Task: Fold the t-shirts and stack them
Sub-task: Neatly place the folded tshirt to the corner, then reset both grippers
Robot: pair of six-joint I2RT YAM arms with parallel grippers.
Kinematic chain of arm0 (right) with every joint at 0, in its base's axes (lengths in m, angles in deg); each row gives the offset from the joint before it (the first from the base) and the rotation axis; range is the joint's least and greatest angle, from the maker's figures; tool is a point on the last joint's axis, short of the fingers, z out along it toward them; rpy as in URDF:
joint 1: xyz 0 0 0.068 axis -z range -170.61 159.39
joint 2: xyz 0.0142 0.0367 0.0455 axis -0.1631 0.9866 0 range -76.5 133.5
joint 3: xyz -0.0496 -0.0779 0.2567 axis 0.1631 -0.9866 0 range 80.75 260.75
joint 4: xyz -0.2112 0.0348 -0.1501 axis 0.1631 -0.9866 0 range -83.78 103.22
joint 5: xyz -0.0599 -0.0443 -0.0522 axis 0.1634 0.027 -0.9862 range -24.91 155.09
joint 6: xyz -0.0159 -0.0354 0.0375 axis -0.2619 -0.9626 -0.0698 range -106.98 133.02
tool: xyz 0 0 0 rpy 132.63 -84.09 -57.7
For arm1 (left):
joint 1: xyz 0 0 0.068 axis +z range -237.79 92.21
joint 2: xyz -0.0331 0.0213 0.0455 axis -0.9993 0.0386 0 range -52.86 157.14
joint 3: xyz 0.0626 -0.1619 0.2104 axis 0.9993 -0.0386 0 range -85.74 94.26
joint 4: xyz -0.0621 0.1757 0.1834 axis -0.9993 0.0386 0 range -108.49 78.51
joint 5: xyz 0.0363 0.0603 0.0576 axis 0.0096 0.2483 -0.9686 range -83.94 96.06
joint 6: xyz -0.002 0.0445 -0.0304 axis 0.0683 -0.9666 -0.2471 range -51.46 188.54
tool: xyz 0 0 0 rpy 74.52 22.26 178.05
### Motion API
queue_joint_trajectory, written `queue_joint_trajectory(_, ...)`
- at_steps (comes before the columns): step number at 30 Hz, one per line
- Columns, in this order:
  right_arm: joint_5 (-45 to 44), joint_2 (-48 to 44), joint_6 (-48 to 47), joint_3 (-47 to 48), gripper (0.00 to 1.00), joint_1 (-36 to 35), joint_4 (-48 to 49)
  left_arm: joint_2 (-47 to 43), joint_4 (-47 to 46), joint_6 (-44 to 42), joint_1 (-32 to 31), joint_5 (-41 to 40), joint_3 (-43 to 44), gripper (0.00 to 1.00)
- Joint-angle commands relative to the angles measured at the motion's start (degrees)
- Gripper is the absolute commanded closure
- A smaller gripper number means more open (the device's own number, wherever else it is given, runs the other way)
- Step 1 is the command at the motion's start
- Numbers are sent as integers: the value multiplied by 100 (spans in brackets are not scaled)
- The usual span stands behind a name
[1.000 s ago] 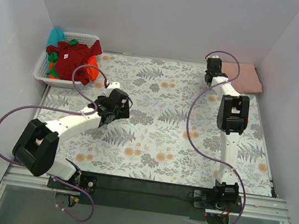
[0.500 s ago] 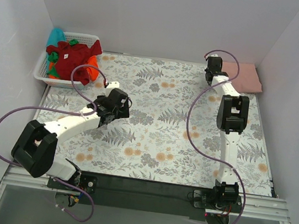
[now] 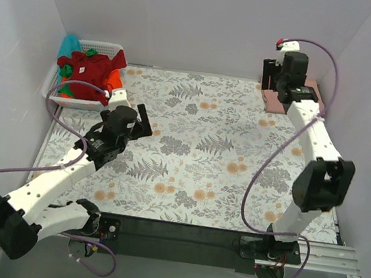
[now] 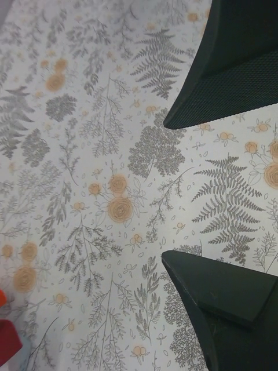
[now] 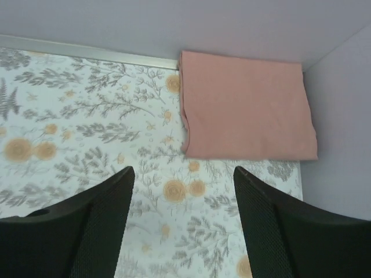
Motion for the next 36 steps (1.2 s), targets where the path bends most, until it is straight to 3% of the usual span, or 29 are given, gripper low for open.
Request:
queue_joint_trajectory(1,90,-1438,550,-778,24,44,-385,-649,453,78,-27,-430,354,14)
queue_joint_trajectory(7,-41,-4127,955,-2212,2,44,-570,-1675,1183,464,-18,-1107,522,11)
queue_joint_trajectory(18,-315,-8436,1113,-4770,2,53,-632,-3048,1719,834,-18,-1872,101,9)
queue_joint_trajectory(24,90,-9239,1184,-5510,2,44,-615,-3987,1667,895,-27,-2004,-629,8)
queue_joint_trajectory(36,319,-9380,1122,-5984,2,53,-509,-4974,1069,544,-18,-1776,-1473,8)
